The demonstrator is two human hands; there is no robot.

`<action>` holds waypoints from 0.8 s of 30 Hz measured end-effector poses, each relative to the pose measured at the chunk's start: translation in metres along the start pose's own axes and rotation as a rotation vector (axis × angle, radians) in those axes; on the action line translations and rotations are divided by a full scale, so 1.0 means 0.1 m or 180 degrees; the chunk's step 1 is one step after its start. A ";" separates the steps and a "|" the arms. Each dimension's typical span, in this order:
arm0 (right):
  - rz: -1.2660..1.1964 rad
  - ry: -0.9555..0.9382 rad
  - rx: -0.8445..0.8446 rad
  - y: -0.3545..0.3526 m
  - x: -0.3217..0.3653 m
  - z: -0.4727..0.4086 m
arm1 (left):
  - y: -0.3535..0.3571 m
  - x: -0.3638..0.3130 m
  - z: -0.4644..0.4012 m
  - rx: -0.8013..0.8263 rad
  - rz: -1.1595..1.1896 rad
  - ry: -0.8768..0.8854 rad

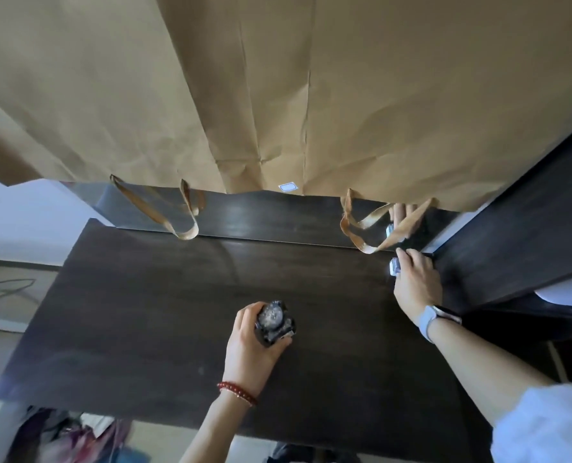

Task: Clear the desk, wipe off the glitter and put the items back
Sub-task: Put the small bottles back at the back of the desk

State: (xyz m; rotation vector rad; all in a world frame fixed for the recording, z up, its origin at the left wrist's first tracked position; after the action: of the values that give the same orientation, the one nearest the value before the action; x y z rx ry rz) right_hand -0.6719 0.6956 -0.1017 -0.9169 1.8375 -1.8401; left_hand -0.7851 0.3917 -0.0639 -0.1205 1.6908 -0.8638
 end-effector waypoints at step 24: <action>-0.0800 -0.2242 -0.1164 -0.78 4.25 0.34 | -2.22 1.42 -0.75 -0.0881 0.0029 -0.0581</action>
State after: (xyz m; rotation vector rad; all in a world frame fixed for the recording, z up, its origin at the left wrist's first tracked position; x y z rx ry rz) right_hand -0.9383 0.3886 0.0484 -1.7232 1.6506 -1.0688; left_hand -0.9748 0.1958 -0.0419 -0.3685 1.6288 -0.5891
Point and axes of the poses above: each hand's wrist, its own z-axis away from the middle knuckle, its own y-axis out of the palm, x = y × z, the point moved 8 cm from there along -z, towards the middle knuckle, and after that the axes turned 1 degree about -x, right-handed, at the moved point
